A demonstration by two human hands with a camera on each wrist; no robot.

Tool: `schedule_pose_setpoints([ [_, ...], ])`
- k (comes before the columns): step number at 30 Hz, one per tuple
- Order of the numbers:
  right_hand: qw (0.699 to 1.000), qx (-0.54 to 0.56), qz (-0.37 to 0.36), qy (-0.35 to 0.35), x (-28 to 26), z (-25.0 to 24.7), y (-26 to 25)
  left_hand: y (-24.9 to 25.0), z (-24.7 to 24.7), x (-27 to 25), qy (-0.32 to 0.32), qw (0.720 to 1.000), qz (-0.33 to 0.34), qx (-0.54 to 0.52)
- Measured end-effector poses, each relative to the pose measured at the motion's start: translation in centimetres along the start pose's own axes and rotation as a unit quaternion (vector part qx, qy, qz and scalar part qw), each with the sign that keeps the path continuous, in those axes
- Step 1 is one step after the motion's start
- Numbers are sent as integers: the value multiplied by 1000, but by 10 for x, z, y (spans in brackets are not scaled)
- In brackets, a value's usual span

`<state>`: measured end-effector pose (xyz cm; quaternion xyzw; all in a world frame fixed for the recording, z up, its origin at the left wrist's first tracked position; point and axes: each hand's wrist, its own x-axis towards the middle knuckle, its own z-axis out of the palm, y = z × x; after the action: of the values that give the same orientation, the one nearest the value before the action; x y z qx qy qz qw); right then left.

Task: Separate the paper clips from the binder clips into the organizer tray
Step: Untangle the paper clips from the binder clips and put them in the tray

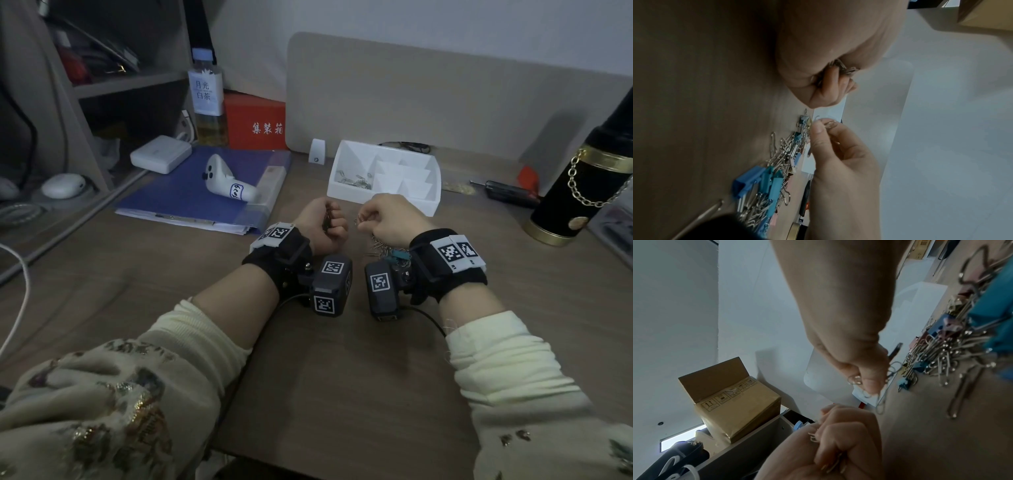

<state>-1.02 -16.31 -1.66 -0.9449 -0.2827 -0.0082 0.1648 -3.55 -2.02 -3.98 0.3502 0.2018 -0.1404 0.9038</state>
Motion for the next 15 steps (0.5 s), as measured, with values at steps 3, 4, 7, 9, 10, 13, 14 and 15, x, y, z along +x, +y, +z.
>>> schedule_pose_setpoints([
  [3, 997, 26, 8, 70, 2, -1, -2, -1, 1, -1, -8, 1000, -10, -2],
  [4, 994, 38, 3, 101, 2, -2, -3, -1, 2, -1, -12, 1000, -15, -5],
  [7, 982, 86, -19, 168, 2, -4, -9, -4, 4, -1, -22, 999, -29, -13],
  [9, 972, 129, -32, 193, 3, -3, -15, -7, 6, 0, -25, 999, -32, -6],
  [10, 968, 152, -39, 196, 3, -1, -19, -7, 7, 0, -26, 999, -33, -3],
  [13, 965, 204, -55, 157, 3, 4, -27, -8, 8, 0, -23, 1000, -16, 11],
  [14, 965, 215, -55, 142, 2, 5, -29, -8, 9, 0, -26, 1000, -7, 15],
  [15, 963, 231, -52, 130, 2, 6, -30, -7, 9, -1, -30, 999, 0, 18],
])
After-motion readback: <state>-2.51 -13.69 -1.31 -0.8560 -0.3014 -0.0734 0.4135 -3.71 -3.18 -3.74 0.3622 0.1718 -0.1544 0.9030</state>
